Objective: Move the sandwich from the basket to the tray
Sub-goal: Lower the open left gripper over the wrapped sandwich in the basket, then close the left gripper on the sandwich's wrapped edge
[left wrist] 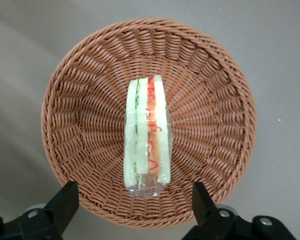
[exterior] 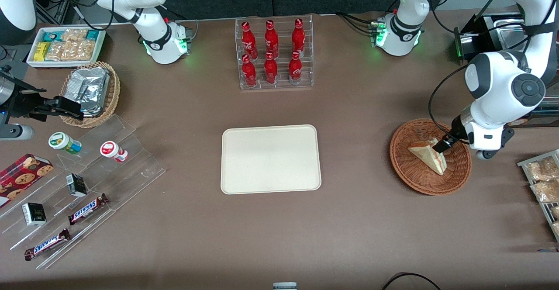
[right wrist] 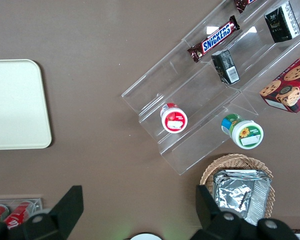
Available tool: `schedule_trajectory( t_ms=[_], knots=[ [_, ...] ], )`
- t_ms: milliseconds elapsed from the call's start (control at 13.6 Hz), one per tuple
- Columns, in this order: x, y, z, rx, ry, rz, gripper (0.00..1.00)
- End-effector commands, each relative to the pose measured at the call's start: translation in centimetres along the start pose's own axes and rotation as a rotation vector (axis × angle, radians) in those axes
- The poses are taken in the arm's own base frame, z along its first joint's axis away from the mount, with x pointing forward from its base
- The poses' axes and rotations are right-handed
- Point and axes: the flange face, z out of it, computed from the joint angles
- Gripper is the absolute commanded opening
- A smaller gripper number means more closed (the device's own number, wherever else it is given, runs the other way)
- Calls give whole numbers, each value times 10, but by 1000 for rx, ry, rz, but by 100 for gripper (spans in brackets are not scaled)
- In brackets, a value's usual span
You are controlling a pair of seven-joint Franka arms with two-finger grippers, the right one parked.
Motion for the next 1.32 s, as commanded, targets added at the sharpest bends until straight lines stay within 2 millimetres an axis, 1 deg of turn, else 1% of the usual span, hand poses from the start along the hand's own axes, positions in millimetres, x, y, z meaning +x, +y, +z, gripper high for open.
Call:
schedule_trajectory(
  t_ms=[0, 293, 367, 587, 1247],
  knots=[
    [-5, -4, 6, 7, 19, 2, 100],
    [-17, -14, 34, -13, 41, 3, 100],
    [-18, -14, 38, -20, 49, 2, 100],
    [-16, -14, 37, -27, 56, -4, 100],
    [-14, -12, 65, -23, 45, -5, 100]
  ],
)
